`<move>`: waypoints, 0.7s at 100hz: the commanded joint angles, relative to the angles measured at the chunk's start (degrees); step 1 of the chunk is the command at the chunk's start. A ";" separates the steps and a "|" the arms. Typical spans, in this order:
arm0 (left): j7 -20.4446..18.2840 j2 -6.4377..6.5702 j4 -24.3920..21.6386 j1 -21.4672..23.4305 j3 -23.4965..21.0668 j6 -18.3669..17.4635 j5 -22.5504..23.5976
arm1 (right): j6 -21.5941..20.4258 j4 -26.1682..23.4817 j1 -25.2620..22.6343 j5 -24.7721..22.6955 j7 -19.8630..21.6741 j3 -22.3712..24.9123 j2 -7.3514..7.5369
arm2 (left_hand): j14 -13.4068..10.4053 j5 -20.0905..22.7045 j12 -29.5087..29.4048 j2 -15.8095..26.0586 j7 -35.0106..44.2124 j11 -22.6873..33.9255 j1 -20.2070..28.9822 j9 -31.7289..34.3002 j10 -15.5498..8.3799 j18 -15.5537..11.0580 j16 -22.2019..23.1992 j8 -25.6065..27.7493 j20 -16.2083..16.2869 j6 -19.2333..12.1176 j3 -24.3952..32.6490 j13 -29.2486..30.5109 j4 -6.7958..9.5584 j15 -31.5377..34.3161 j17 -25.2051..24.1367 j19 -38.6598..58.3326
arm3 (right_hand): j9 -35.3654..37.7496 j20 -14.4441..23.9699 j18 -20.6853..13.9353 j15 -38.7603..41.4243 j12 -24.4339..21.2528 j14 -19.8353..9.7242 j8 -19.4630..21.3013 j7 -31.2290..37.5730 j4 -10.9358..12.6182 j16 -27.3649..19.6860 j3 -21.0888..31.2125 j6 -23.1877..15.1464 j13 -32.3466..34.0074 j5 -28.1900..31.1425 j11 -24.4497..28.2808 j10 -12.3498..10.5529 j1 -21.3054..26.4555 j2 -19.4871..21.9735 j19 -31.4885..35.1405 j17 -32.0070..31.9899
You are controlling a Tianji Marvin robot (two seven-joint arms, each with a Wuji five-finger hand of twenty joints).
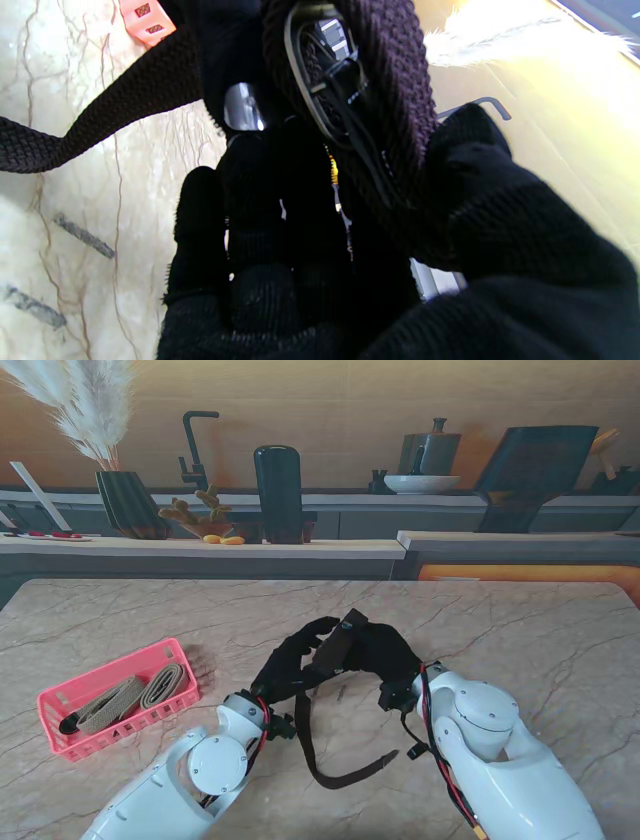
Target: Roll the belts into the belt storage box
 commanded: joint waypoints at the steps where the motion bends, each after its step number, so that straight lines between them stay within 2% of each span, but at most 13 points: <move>1: -0.64 -0.37 -0.23 0.16 0.17 -0.19 -0.29 | 0.33 0.04 -0.45 0.63 -0.36 -0.87 -1.04 | -2.19 -2.28 0.06 -2.07 -0.15 0.82 -1.97 -1.37 -1.19 -1.35 0.21 -0.89 -0.23 -1.11 0.64 -0.67 -0.15 0.15 0.04 -0.43 | -0.86 1.34 -0.22 -1.23 0.19 -1.23 1.47 5.45 3.01 -1.24 3.65 -7.43 0.25 4.11 0.94 2.11 6.08 5.86 2.37 0.31; 9: 0.04 -0.47 -0.23 0.19 0.26 0.49 0.47 | 0.29 0.22 -0.44 2.00 -1.00 -1.16 -1.36 | -2.29 -0.80 11.18 -2.08 3.93 9.59 -1.75 -1.50 -1.10 -0.03 4.24 1.81 1.15 1.94 1.52 1.67 -0.20 4.86 1.90 3.11 | -0.90 1.35 -0.25 -1.11 0.23 -1.31 1.49 5.35 2.98 -1.21 3.49 -7.69 0.23 4.08 1.06 2.04 5.95 5.92 2.45 0.27; 18: 1.50 -0.65 -0.19 0.19 0.26 1.33 1.76 | -0.09 0.36 -0.48 3.39 -1.75 -1.38 -1.68 | -2.13 -0.35 22.75 -1.78 4.92 18.03 -0.68 2.56 -1.99 1.32 7.44 3.43 1.58 1.98 1.58 5.11 -0.01 9.43 4.11 7.10 | -0.99 1.30 -0.30 -1.12 0.22 -1.45 1.53 5.26 2.97 -1.25 3.34 -8.18 0.18 3.99 1.05 1.93 5.87 6.06 2.45 0.26; 23: 2.01 -0.75 -0.37 0.36 0.14 1.59 1.88 | -0.10 0.33 -0.53 4.00 -2.21 -1.44 -1.84 | -1.29 0.78 28.82 -1.73 5.33 23.16 0.16 6.47 -2.47 2.34 8.93 3.62 1.57 2.17 1.79 6.85 0.01 11.80 4.80 9.11 | -1.00 1.26 -0.26 -1.16 0.20 -1.45 1.57 5.25 2.98 -1.29 3.30 -8.26 0.12 3.99 1.04 1.86 5.91 6.05 2.41 0.19; 28: 2.69 -0.83 -0.57 0.56 -0.02 1.86 2.27 | -0.30 0.28 -0.60 4.37 -2.76 -1.49 -1.98 | -1.30 2.15 31.69 -1.37 6.04 26.55 0.60 10.21 -3.30 3.00 9.92 3.88 1.97 2.54 2.13 9.31 0.02 13.89 6.12 11.08 | -1.08 1.25 -0.30 -1.18 0.19 -1.49 1.58 5.22 2.96 -1.31 3.25 -8.32 0.08 3.96 1.01 1.84 5.85 6.11 2.40 0.15; 34: 3.27 -0.82 -0.77 0.79 -0.31 2.03 2.94 | -0.74 0.11 -0.77 4.60 -3.45 -1.40 -2.10 | -1.05 3.30 31.89 -0.69 6.53 26.80 1.25 11.54 -3.33 3.32 9.95 4.00 2.20 2.53 1.68 10.18 -0.05 14.29 6.54 12.12 | -1.10 1.23 -0.30 -1.20 0.18 -1.53 1.60 5.21 2.96 -1.33 3.24 -8.37 0.06 3.95 1.00 1.81 5.88 6.10 2.38 0.12; 38: 3.07 -0.71 -1.06 1.04 -0.60 2.12 2.95 | -1.13 -0.02 -0.89 4.49 -3.91 -1.26 -2.14 | -0.33 3.37 28.82 -0.27 6.29 23.00 2.03 11.44 -2.75 3.22 8.81 3.79 1.72 2.46 0.90 9.48 0.15 12.70 6.21 11.69 | -1.13 1.21 -0.28 -1.21 0.17 -1.53 1.60 5.18 2.95 -1.34 3.23 -8.46 0.06 3.90 0.98 1.75 5.84 6.14 2.36 0.12; 43: 2.93 -0.63 -1.33 1.35 -0.94 2.24 2.84 | -1.70 -0.19 -1.04 4.12 -4.48 -1.00 -2.16 | -0.60 3.66 25.52 0.16 6.30 19.90 2.55 11.30 -2.41 3.29 7.99 3.73 1.42 2.45 0.42 9.13 0.28 11.70 5.79 11.41 | -1.13 1.19 -0.33 -1.26 0.16 -1.67 1.66 5.20 2.92 -1.38 3.16 -8.60 0.05 3.90 0.97 1.65 5.74 6.24 2.36 0.19; 57: 2.81 -0.38 -1.59 1.78 -1.65 2.90 3.41 | -2.95 -0.75 -1.60 2.99 -5.86 -0.03 -2.17 | -0.62 5.92 18.74 1.34 7.09 14.68 4.25 11.32 -1.56 3.26 7.11 4.38 1.19 2.33 -0.99 8.67 0.56 10.63 5.57 11.24 | -1.10 1.10 -0.35 -1.39 0.13 -1.83 1.74 5.19 2.92 -1.48 3.11 -8.79 0.13 3.91 0.95 1.49 5.72 6.28 2.26 0.22; 70: 2.60 -0.16 -1.81 2.07 -2.03 2.99 3.88 | -3.95 -1.03 -2.01 1.99 -7.00 0.64 -2.21 | -0.88 5.59 14.08 0.23 6.53 10.89 3.34 9.04 -1.09 3.37 6.46 4.44 1.05 2.23 -1.07 7.23 0.66 9.34 4.72 10.73 | -1.01 1.03 -0.29 -1.45 0.09 -1.88 1.78 5.15 2.93 -1.54 3.03 -9.02 0.15 3.86 0.90 1.43 5.69 6.31 2.18 0.31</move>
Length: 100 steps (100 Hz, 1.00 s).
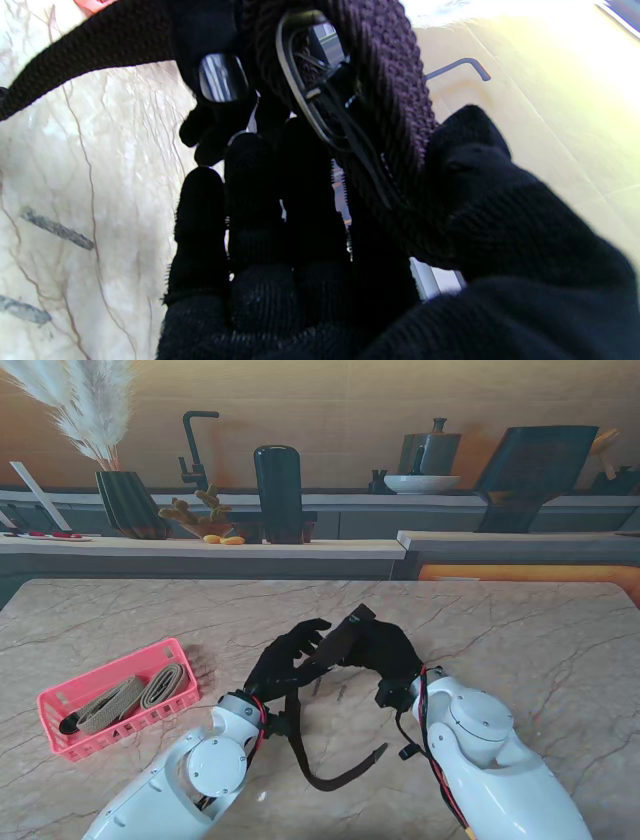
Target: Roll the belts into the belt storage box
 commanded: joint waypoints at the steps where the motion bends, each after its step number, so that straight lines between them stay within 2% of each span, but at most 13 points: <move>1: -0.28 0.18 -0.54 0.60 -0.28 0.05 0.42 | -0.81 -0.73 -0.48 -0.18 -0.79 0.44 -0.29 | -0.86 -0.02 -2.55 0.05 0.62 -2.52 -0.07 -2.24 0.22 0.40 -0.71 0.68 -0.25 -0.50 -0.55 -1.85 0.92 -1.16 -1.12 0.40 | -0.41 1.01 -0.29 -0.62 0.60 -1.84 1.54 5.16 2.93 -0.45 3.17 -9.24 0.20 3.88 0.82 1.42 5.69 5.87 2.10 0.39; 5: -0.78 0.40 -0.67 0.69 -0.42 -0.02 0.71 | -1.07 -0.83 -0.61 -0.20 -1.11 0.60 -0.33 | -0.18 -0.34 -3.71 -0.81 0.14 -3.56 -1.34 -3.33 0.23 0.53 -1.10 0.54 -0.36 -0.75 -0.28 -2.86 0.90 -2.05 -1.47 -0.10 | -0.44 0.98 -0.33 -0.66 0.58 -1.91 1.55 5.16 2.93 -0.47 3.17 -9.09 0.20 3.87 0.79 1.36 5.70 5.88 2.06 0.37; 12: -1.45 0.65 -0.77 0.77 -0.56 -0.26 1.04 | -1.42 -0.93 -0.74 -0.39 -1.49 0.79 -0.35 | -1.02 -1.29 -4.71 -1.77 -0.29 -5.25 -2.18 -6.99 0.26 0.47 -1.49 0.50 -0.40 -0.71 0.00 -4.28 0.88 -3.06 -1.93 -0.55 | -0.41 0.96 -0.32 -0.69 0.57 -1.93 1.55 5.15 2.92 -0.50 3.16 -9.11 0.21 3.88 0.77 1.31 5.68 5.92 2.04 0.39; 20: -0.90 0.65 -0.73 0.89 -0.62 -0.50 1.86 | -1.72 -1.05 -0.85 -0.59 -1.82 0.95 -0.37 | -1.37 -1.84 -3.25 -2.14 1.70 -2.69 -2.22 -7.41 0.07 0.39 -1.38 2.41 0.06 -0.95 1.87 -4.16 0.80 -3.07 -1.60 -0.63 | -0.42 0.93 -0.31 -0.71 0.54 -1.93 1.54 5.13 2.92 -0.52 3.15 -9.11 0.22 3.86 0.72 1.24 5.71 5.85 1.98 0.39; 38: 0.32 0.76 -1.23 1.52 -1.16 -0.50 3.59 | -2.57 -1.60 -1.26 -1.17 -2.56 1.46 -0.36 | -1.67 -1.52 2.34 -1.61 8.38 4.05 0.45 -3.54 -0.69 0.36 -0.40 7.88 0.34 -1.00 3.54 -1.69 0.90 -0.74 -0.38 0.41 | -0.50 0.87 -0.34 -0.77 0.49 -1.94 1.54 5.13 2.91 -0.58 3.15 -9.19 0.20 3.89 0.59 1.23 5.70 5.91 1.90 0.43; 60: 0.41 1.04 -1.68 2.27 -2.06 -0.17 4.51 | -3.04 -2.10 -1.68 -2.23 -2.99 1.95 -0.26 | -1.31 -0.14 2.77 -1.07 11.45 4.91 0.74 -0.81 -0.82 0.56 -0.09 10.27 0.25 -1.22 3.28 0.04 0.88 0.45 -0.13 0.98 | -0.38 0.84 -0.27 -0.88 0.44 -2.05 1.51 5.11 2.90 -0.67 3.12 -9.28 0.23 3.85 0.51 1.17 5.68 5.89 1.83 0.47; 66: 0.28 1.12 -1.79 2.46 -2.32 0.02 4.59 | -2.94 -2.31 -1.79 -2.40 -3.16 1.97 -0.26 | -1.13 2.63 2.70 -0.43 13.38 5.61 1.33 2.60 -0.86 0.73 0.28 11.56 0.31 -2.12 3.24 2.17 0.86 1.62 0.32 1.37 | -0.39 0.83 -0.32 -0.93 0.44 -2.05 1.49 5.11 2.91 -0.70 3.12 -9.30 0.23 3.83 0.49 1.12 5.69 5.94 1.81 0.47; 70: 0.25 1.14 -1.88 2.57 -2.45 0.19 4.57 | -2.85 -2.52 -1.85 -2.48 -3.40 1.90 -0.28 | -0.97 6.75 2.34 0.97 15.80 6.69 3.41 7.72 -1.24 0.82 0.77 13.26 0.57 -3.62 2.30 5.87 0.39 3.62 1.23 2.19 | -0.40 0.82 -0.31 -0.93 0.43 -2.05 1.49 5.11 2.90 -0.71 3.09 -9.38 0.24 3.83 0.48 1.14 5.67 5.92 1.80 0.48; 72: 0.27 1.13 -1.90 2.61 -2.50 0.24 4.55 | -2.82 -2.61 -1.88 -2.50 -3.52 1.87 -0.30 | -0.69 9.25 3.22 0.37 17.40 7.47 7.13 11.11 -1.15 0.86 0.91 13.68 0.75 -4.81 -1.30 8.50 -1.58 5.31 2.14 2.89 | -0.41 0.82 -0.33 -0.94 0.43 -2.05 1.49 5.11 2.90 -0.72 3.09 -9.39 0.23 3.83 0.47 1.11 5.66 5.93 1.80 0.48; 74: 0.31 1.11 -1.89 2.63 -2.53 0.23 4.48 | -2.79 -2.68 -1.90 -2.52 -3.62 1.85 -0.31 | -0.41 11.21 5.25 -0.02 19.12 6.97 10.16 14.32 -1.13 0.91 0.94 12.92 0.93 -5.87 -4.41 10.49 -2.30 6.63 2.97 3.50 | -0.41 0.82 -0.34 -0.94 0.43 -2.06 1.49 5.11 2.91 -0.72 3.09 -9.39 0.23 3.83 0.47 1.07 5.68 5.90 1.81 0.51; 81: 0.41 0.95 -1.89 2.71 -2.60 -0.05 3.71 | -2.77 -2.75 -1.95 -2.49 -3.79 1.82 -0.34 | 0.40 17.47 4.66 1.80 23.46 5.89 16.60 23.16 -0.97 0.90 0.49 7.91 1.32 -7.59 -9.92 16.58 -1.96 10.12 5.63 5.01 | -0.40 0.82 -0.29 -0.96 0.43 -2.07 1.49 5.12 2.91 -0.74 3.07 -9.38 0.24 3.85 0.46 1.12 5.68 5.89 1.77 0.49; 91: -0.68 0.85 -2.24 2.87 -2.81 -0.59 1.14 | -2.58 -2.86 -2.05 -2.13 -3.91 1.84 -0.39 | 2.26 24.99 -5.01 4.77 24.50 6.63 20.16 30.65 1.47 -0.27 -2.96 0.27 1.02 -4.92 -10.18 23.65 -3.10 12.83 11.20 7.05 | -0.37 0.82 -0.34 -0.97 0.43 -2.08 1.46 5.10 2.92 -0.75 3.07 -9.46 0.23 3.83 0.47 1.10 5.67 5.92 1.78 0.53; 100: -5.06 1.35 -3.13 3.09 -3.32 -1.02 -2.87 | -1.98 -3.01 -2.20 -1.21 -3.78 1.85 -0.44 | 3.09 26.97 -7.55 6.26 23.60 6.21 20.23 32.50 2.85 0.37 -4.73 -1.71 -0.44 -3.47 -7.63 25.61 -4.03 12.83 13.56 5.87 | -0.36 0.81 -0.31 -0.98 0.42 -2.08 1.44 5.11 2.93 -0.76 3.06 -9.35 0.23 3.83 0.45 1.07 5.65 5.97 1.76 0.54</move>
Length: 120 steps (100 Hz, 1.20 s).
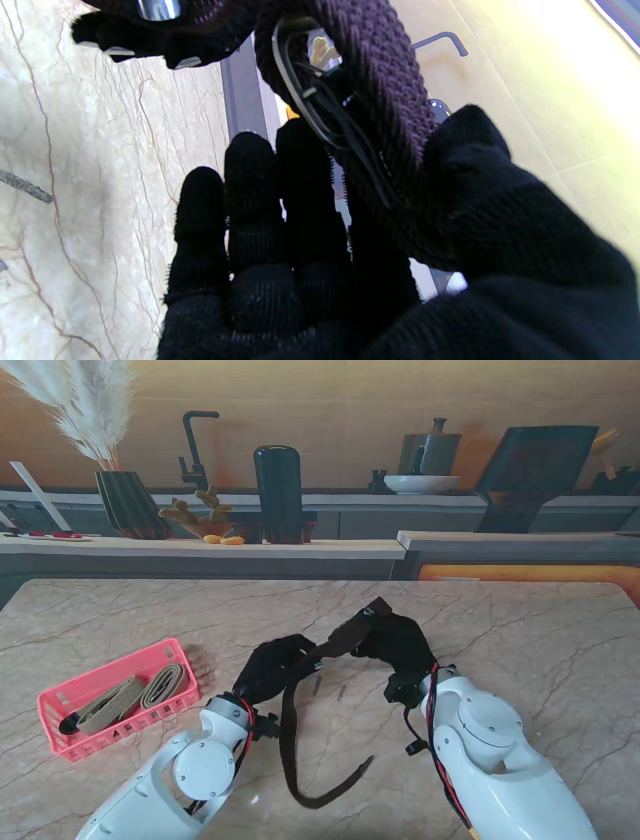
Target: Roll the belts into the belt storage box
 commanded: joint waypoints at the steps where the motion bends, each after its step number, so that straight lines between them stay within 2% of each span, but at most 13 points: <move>1: -4.13 0.40 -1.31 0.71 -0.53 -0.40 -1.91 | 0.58 -0.77 -0.47 1.08 0.16 -0.06 -0.40 | 0.55 2.45 -2.04 3.75 1.20 0.94 2.90 3.31 0.66 0.39 -1.61 -1.21 -1.15 -0.22 3.57 2.38 -2.31 0.62 1.42 0.12 | 0.04 0.81 -0.31 -0.28 0.52 -2.08 1.44 5.12 2.92 -0.57 3.05 -9.35 0.23 3.86 0.50 1.03 5.63 5.97 1.76 0.54; 19: -13.46 1.83 -3.04 0.71 -1.08 0.11 -10.13 | 1.53 -1.04 -0.71 3.13 0.31 -0.31 -0.55 | -1.40 0.27 0.85 6.69 2.00 3.25 2.24 2.18 -1.10 0.55 -0.52 4.01 -2.41 -1.10 4.16 2.89 -3.51 0.52 0.73 -2.30 | 0.07 0.82 -0.29 -0.38 0.52 -2.05 1.41 5.13 2.95 -0.64 3.06 -9.24 0.28 3.83 0.51 1.15 5.71 5.93 1.73 0.46; 35: -16.50 1.87 -2.93 -0.19 -0.07 0.51 -15.16 | 2.12 -0.76 -0.59 3.84 0.73 -0.37 -0.58 | -1.83 -1.00 4.37 8.10 2.83 5.68 1.79 1.90 -2.33 -0.01 1.55 7.64 -2.97 -2.74 1.09 2.77 -3.25 1.40 0.68 -3.04 | 0.06 0.85 -0.40 -0.41 0.52 -2.11 1.38 5.12 2.95 -0.68 3.02 -9.21 0.31 3.79 0.52 1.06 5.67 5.97 1.78 0.54; 42: -15.42 1.54 -2.36 -0.83 0.78 0.80 -14.22 | 2.76 -0.80 -0.62 4.66 0.68 -0.44 -0.68 | -1.43 -0.60 3.98 7.36 2.30 4.81 0.74 1.92 -2.43 0.08 1.64 7.08 -2.84 -2.75 0.57 1.75 -2.44 0.51 -0.42 -3.06 | 0.03 0.84 -0.40 -0.39 0.53 -2.11 1.37 5.12 2.97 -0.68 3.04 -9.25 0.33 3.75 0.53 1.16 5.72 5.98 1.76 0.50; 47: -13.49 1.10 -1.73 -1.36 1.48 1.25 -12.64 | 3.28 -0.86 -0.68 5.40 0.63 -0.47 -0.75 | -1.01 -0.60 3.77 4.02 3.11 5.23 -0.86 1.78 -2.45 0.40 2.12 7.01 -2.32 -2.35 -0.69 1.39 -2.23 0.84 -0.94 -2.37 | -0.04 0.85 -0.40 -0.39 0.54 -1.99 1.36 5.14 2.96 -0.67 3.07 -8.97 0.20 3.76 0.56 1.27 5.75 5.96 1.77 0.47; 57: -8.60 0.16 -0.36 -2.34 2.69 2.74 -7.97 | 3.95 -0.68 -0.69 6.30 0.81 -0.63 -0.82 | -0.97 -4.82 2.17 0.02 -0.40 2.80 -3.85 -3.44 -1.72 0.79 1.33 6.31 -2.01 -0.64 -3.21 -3.33 -1.93 -2.39 -3.43 -2.87 | 0.00 0.87 -0.43 -0.30 0.56 -2.05 1.38 5.18 2.94 -0.65 3.07 -9.19 0.27 3.77 0.63 1.14 5.73 5.98 1.82 0.50; 62: -6.48 -0.32 0.56 -2.86 3.19 2.96 -6.44 | 4.25 -0.46 -0.65 6.70 1.06 -0.69 -0.85 | -0.98 -5.94 1.17 -0.57 -7.04 1.37 -9.69 -6.14 -1.45 0.92 1.13 7.71 -1.44 1.07 3.07 -5.61 -2.86 -4.56 -4.42 -3.26 | -0.03 0.87 -0.43 -0.29 0.56 -2.08 1.38 5.17 2.93 -0.65 3.04 -9.18 0.25 3.72 0.63 1.16 5.69 6.01 1.83 0.50; 65: -5.56 -0.58 0.85 -2.99 3.36 3.29 -6.08 | 4.42 -0.37 -0.61 6.93 1.06 -0.79 -0.89 | -0.91 -6.95 0.80 -0.39 -9.67 0.40 -12.26 -7.86 -1.29 0.88 0.94 7.43 -1.38 1.73 6.15 -7.15 -2.33 -5.60 -5.10 -3.48 | -0.03 0.87 -0.47 -0.29 0.56 -2.06 1.40 5.19 2.93 -0.65 3.03 -9.15 0.22 3.74 0.64 1.16 5.67 6.01 1.83 0.48; 68: -4.81 -0.81 1.08 -3.06 3.48 3.65 -5.91 | 4.60 -0.28 -0.55 7.12 1.01 -0.91 -0.93 | -0.69 -8.58 0.16 -0.55 -12.70 -1.10 -16.13 -10.25 -0.94 0.93 0.67 7.01 -1.36 2.45 10.98 -9.54 -0.25 -7.14 -6.25 -3.89 | -0.03 0.87 -0.47 -0.27 0.57 -2.08 1.38 5.16 2.92 -0.65 3.00 -9.24 0.23 3.70 0.66 1.14 5.64 6.01 1.83 0.48; 85: -2.80 -1.23 2.34 -3.51 4.05 4.28 -4.06 | 5.79 0.42 0.11 8.61 0.52 -1.70 -1.30 | -0.90 -23.35 -5.19 -2.55 -26.04 -11.99 -21.97 -28.20 -0.84 -0.23 -1.93 1.46 -2.41 2.83 9.38 -24.65 0.43 -16.28 -14.21 -7.93 | -0.42 0.89 -0.75 -0.18 0.52 -2.59 1.46 5.05 2.90 -0.65 2.63 -10.52 0.28 3.46 0.54 0.72 5.24 6.42 1.95 0.62; 100: -1.27 -1.33 3.81 -4.06 4.88 2.05 -1.65 | 6.62 0.81 0.54 10.40 -0.21 -2.28 -1.68 | -3.24 -32.70 -9.54 -3.68 -30.55 -17.89 -26.44 -42.20 -1.29 -4.78 -5.32 -2.30 -3.85 1.28 10.06 -35.34 0.51 -23.16 -19.31 -14.24 | -0.72 0.90 -0.90 0.14 0.49 -2.81 1.45 4.91 3.03 -0.54 2.06 -11.25 0.36 3.38 0.44 0.32 5.20 6.52 2.06 0.67; 113: -0.22 -1.52 4.53 -4.47 5.59 0.58 -0.58 | 7.26 1.10 0.86 11.27 -0.56 -2.60 -1.87 | -4.59 -33.68 -12.94 -4.06 -45.06 -20.42 -29.71 -50.98 -2.03 -8.04 -8.19 -11.09 -5.06 -2.39 12.15 -40.74 0.10 -26.87 -21.43 -19.33 | -0.77 0.86 -0.92 0.19 0.47 -2.86 1.26 4.81 3.18 -0.54 1.96 -10.87 0.33 3.38 0.43 0.23 5.39 6.64 2.05 0.66; 120: 0.42 -1.74 4.88 -4.72 6.02 0.11 -0.38 | 7.78 1.30 1.03 11.79 -0.41 -2.75 -1.93 | -5.06 -34.12 -15.03 -3.92 -52.22 -22.45 -30.67 -52.24 -2.34 -9.20 -9.08 -11.22 -5.53 -5.18 12.26 -42.47 0.03 -27.80 -22.21 -20.86 | -0.78 0.83 -0.91 0.20 0.46 -2.82 1.17 4.83 3.22 -0.55 1.90 -10.56 0.28 3.39 0.44 0.32 5.55 6.62 2.03 0.63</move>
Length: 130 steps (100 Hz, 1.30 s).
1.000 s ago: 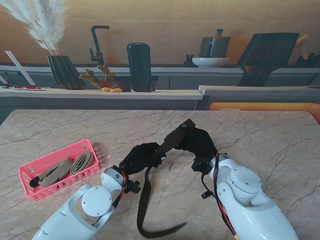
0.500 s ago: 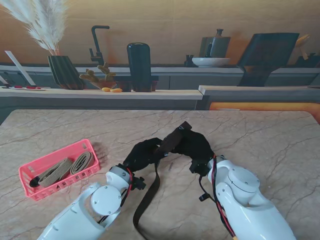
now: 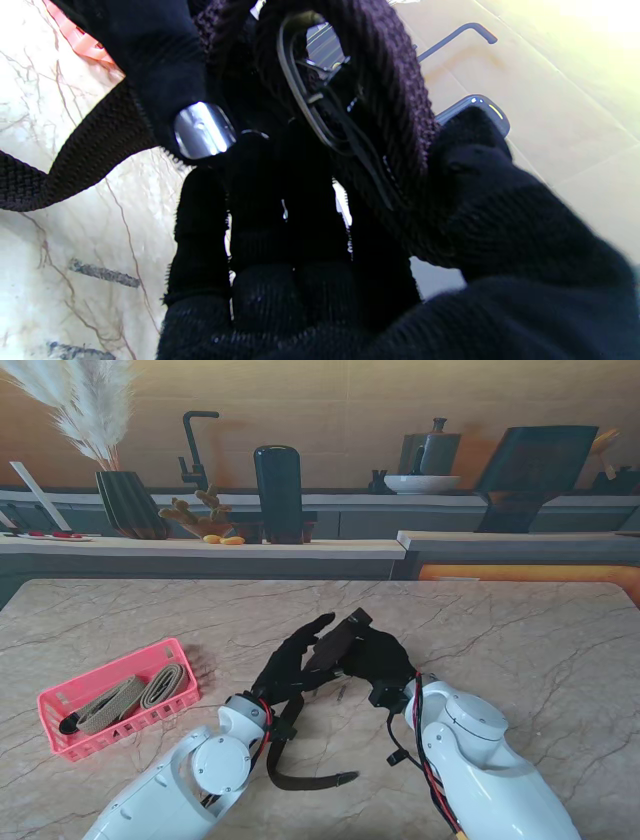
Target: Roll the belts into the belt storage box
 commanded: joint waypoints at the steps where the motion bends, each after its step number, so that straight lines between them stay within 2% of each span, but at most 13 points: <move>1: 0.70 -0.80 0.15 -0.11 0.47 -0.23 0.28 | 0.78 0.04 0.06 0.59 0.31 -0.42 -0.56 | -2.40 -2.19 -2.33 -1.69 -7.61 -2.28 -3.28 -2.88 -1.55 -3.23 -1.57 -0.98 -1.15 -4.23 0.97 -2.48 0.91 -1.16 -1.25 -2.09 | -0.57 0.82 -0.88 -0.30 0.45 -1.84 1.14 4.84 3.24 -0.55 2.94 -10.48 0.27 3.38 0.40 0.63 5.58 6.00 2.00 0.58; 16: 3.06 -1.62 1.05 -0.62 1.44 -1.17 0.44 | 1.55 0.64 0.42 1.52 0.46 -0.88 -0.72 | -2.85 -2.11 -2.84 -1.82 -9.27 -5.45 -4.88 -3.91 -2.13 -4.12 -2.08 -6.52 -1.44 -5.84 2.00 -3.73 0.64 -1.24 -1.82 -2.79 | -0.49 0.80 -0.88 -0.22 0.47 -1.81 1.04 4.93 3.24 -0.54 2.75 -10.46 0.26 3.39 0.50 0.71 5.58 6.10 2.02 0.55; 52: 8.20 -3.25 2.36 -1.54 2.64 -0.63 1.51 | 4.62 3.42 1.75 3.42 2.48 -1.96 -1.02 | -3.07 -2.11 -1.81 1.53 -9.04 -5.67 -1.40 -3.99 -2.03 -4.84 -1.29 -8.93 -1.27 -5.25 -0.89 -3.97 1.16 1.12 -2.05 -0.15 | -1.43 0.62 -0.89 -0.84 0.21 -1.82 0.67 4.69 3.46 -0.82 1.97 -11.22 -0.69 2.94 -0.08 0.56 5.39 6.77 1.65 -0.13; 66: 10.24 -4.05 2.56 -1.72 2.88 -0.06 1.09 | 6.13 4.58 2.12 4.01 5.20 -2.09 -0.80 | -3.61 -2.06 -0.20 4.58 -8.59 -3.11 1.65 -3.23 -2.04 -5.26 -1.01 -8.87 -1.37 -4.71 -3.59 -3.57 1.48 2.28 -1.98 1.45 | -4.03 0.45 -0.80 -2.76 -0.29 -1.47 0.37 4.09 4.57 -1.55 -1.36 -12.69 -2.46 2.03 -2.03 0.78 6.07 8.56 0.72 -1.27; 85: 11.28 -4.75 2.54 -1.65 3.13 -0.11 -0.40 | 7.17 6.33 3.13 1.84 9.11 -2.54 -0.22 | -5.33 -2.11 -1.07 15.96 -7.37 2.32 13.91 -1.74 -3.60 -5.87 -1.52 0.70 -1.77 -3.62 -20.00 -1.32 3.36 3.60 -0.87 4.32 | -7.46 0.90 -0.55 -3.91 -0.22 -0.52 -0.38 3.28 5.80 -1.76 -4.89 -13.51 -4.77 0.77 -3.53 2.10 6.50 10.50 0.07 -2.67; 90: 11.29 -4.87 2.37 -1.54 3.16 -0.07 -0.95 | 7.20 6.94 3.50 0.49 10.66 -2.72 0.10 | -5.53 -2.27 -1.13 19.02 -7.10 4.50 17.15 -1.47 -3.93 -5.78 -1.71 5.48 -1.53 -3.21 -24.13 -0.59 3.63 3.93 -0.43 4.82 | -8.16 1.03 -0.57 -4.06 -0.18 -0.38 -0.56 3.03 6.04 -1.75 -5.76 -13.69 -5.24 0.22 -3.84 2.31 6.29 11.46 -0.08 -2.93; 92: 11.37 -4.94 2.35 -1.51 3.18 -0.11 -1.13 | 7.11 7.16 3.63 -0.03 11.18 -2.83 0.22 | -5.59 -2.35 -0.80 21.13 -6.69 5.59 21.04 -1.36 -4.02 -5.68 -1.57 8.96 -1.30 -3.08 -30.44 -0.23 4.31 4.23 -0.30 5.21 | -8.37 1.06 -0.60 -4.12 -0.18 -0.33 -0.56 2.97 6.09 -1.76 -5.91 -13.47 -5.38 -0.01 -3.92 2.33 6.24 11.69 -0.08 -2.94; 94: 11.48 -5.01 2.32 -1.48 3.19 -0.16 -1.32 | 7.08 7.30 3.74 -0.51 11.59 -2.91 0.32 | -5.61 -2.31 -0.64 22.07 -4.70 6.19 22.60 -0.69 -4.00 -5.54 -1.43 10.92 -1.05 -2.93 -32.35 0.27 4.50 4.56 -0.03 5.69 | -8.71 1.09 -0.54 -4.18 -0.20 -0.14 -0.56 2.91 6.17 -1.76 -6.09 -12.73 -5.58 -0.29 -4.06 2.55 6.21 11.93 -0.11 -3.07; 99: 11.49 -5.11 2.12 -1.34 3.18 -0.20 -1.85 | 7.29 7.49 3.97 -1.81 12.41 -3.07 0.59 | -5.90 -1.91 -0.61 24.44 -0.98 6.83 24.34 1.00 -4.44 -5.43 -1.43 13.17 -0.86 -2.41 -33.53 1.04 4.69 4.81 0.39 6.11 | -9.31 1.62 -0.37 -4.16 0.08 0.23 -0.55 2.74 7.07 -1.61 -8.17 -11.46 -6.02 -0.72 -4.17 2.92 6.82 13.04 -0.09 -3.40; 105: 11.76 -5.33 2.04 -1.21 3.21 -0.32 -2.44 | 7.39 7.72 4.30 -3.58 13.27 -3.36 0.91 | -6.02 -1.46 -0.60 26.68 2.72 7.48 27.02 2.44 -4.63 -5.33 -1.34 11.76 -0.51 -1.91 -36.14 1.98 4.91 5.38 1.03 6.82 | -9.69 1.74 -0.37 -4.18 0.13 0.52 -0.54 2.65 7.25 -1.59 -8.46 -11.12 -6.17 -0.96 -4.25 3.21 7.01 13.17 -0.08 -3.45; 109: 11.89 -5.45 1.91 -1.08 3.21 -0.36 -2.94 | 7.46 7.78 4.51 -4.99 13.64 -3.59 1.13 | -6.11 -1.46 -0.56 27.81 9.48 7.69 28.04 3.92 -4.73 -5.05 -1.28 13.35 -0.07 -1.41 -36.59 2.86 4.84 5.78 1.39 7.65 | -9.87 1.81 -0.28 -4.18 0.16 0.72 -0.57 2.55 7.25 -1.58 -8.54 -10.62 -6.29 -1.18 -4.24 3.37 6.91 13.37 -0.03 -3.50; 115: 11.96 -5.64 1.70 -0.84 3.22 -0.41 -3.80 | 7.42 7.90 4.88 -7.31 13.90 -4.03 1.42 | -6.12 -1.28 -0.59 28.83 14.61 7.65 28.70 4.76 -5.03 -4.88 -1.19 10.20 0.30 -1.26 -36.85 3.48 4.91 6.14 1.82 8.36 | -9.95 1.96 -0.07 -4.02 0.25 0.83 -0.66 2.36 7.26 -1.55 -8.73 -9.18 -6.15 -1.56 -4.07 3.49 6.81 13.55 0.26 -3.34; 130: 12.10 -6.05 1.12 -0.30 3.14 -1.07 -5.91 | 8.81 8.01 5.46 -10.22 13.69 -4.45 1.67 | -5.93 -1.22 -0.54 30.64 21.28 7.73 28.05 6.40 -5.11 -4.34 -0.85 9.76 0.74 -3.44 -36.95 4.52 4.83 6.74 2.57 9.23 | -10.77 2.24 0.60 -3.70 0.40 1.88 -0.82 1.68 7.45 -1.51 -10.20 -6.46 -6.85 -1.76 -3.72 4.58 5.91 14.09 0.92 -4.05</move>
